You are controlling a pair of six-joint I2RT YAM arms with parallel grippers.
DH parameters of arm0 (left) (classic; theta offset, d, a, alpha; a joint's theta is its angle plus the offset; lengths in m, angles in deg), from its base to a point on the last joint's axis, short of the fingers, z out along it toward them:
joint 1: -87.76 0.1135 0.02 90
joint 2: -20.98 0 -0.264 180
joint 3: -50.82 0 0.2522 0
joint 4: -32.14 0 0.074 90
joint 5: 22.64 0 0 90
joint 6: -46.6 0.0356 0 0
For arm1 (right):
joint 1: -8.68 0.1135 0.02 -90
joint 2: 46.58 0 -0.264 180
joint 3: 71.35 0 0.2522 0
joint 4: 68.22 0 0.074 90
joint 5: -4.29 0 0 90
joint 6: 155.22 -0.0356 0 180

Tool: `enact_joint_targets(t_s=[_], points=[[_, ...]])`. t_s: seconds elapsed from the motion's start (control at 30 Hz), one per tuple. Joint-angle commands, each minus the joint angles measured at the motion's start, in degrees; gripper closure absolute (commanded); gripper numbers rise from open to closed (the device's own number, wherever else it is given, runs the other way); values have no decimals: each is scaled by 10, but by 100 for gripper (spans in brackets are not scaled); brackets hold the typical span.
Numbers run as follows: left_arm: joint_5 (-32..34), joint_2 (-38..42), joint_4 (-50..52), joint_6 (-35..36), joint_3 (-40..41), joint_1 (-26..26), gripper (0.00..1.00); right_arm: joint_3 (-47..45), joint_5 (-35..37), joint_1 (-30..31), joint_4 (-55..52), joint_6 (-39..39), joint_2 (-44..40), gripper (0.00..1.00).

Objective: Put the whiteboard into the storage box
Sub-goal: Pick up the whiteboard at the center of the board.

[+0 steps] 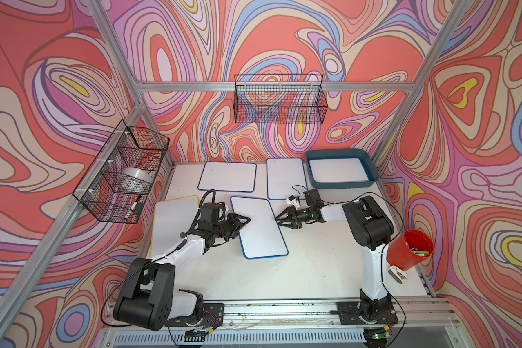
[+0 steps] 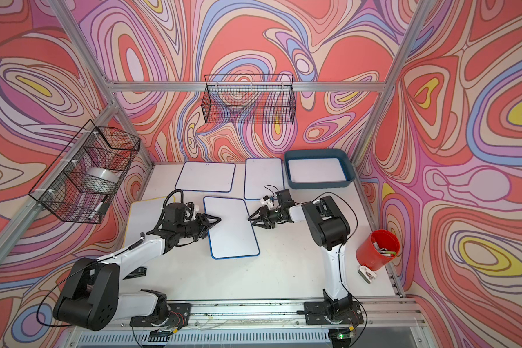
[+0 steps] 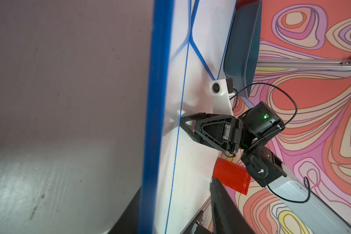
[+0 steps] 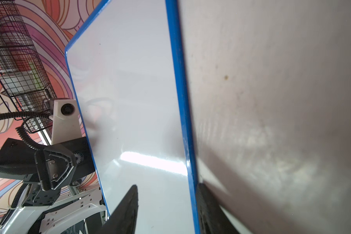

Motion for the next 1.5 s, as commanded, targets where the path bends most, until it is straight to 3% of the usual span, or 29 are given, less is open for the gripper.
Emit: enact_joint_targets(t_s=[0.0,0.67,1.0,1.23,1.47], points=[[0,19,33,23,-4,10,60,-8,42,5,-49,9,37,50],[-52,44,-6,10,25,54,100,5,26,5,-21,-17,46,50],[-110,104,-19,18,51,121,100,48,12,3,-50,-15,34,50],[-178,111,1,53,15,129,100,95,36,3,-152,42,-20,50],[-183,111,-20,70,-2,130,100,114,12,3,-116,-1,-36,50]])
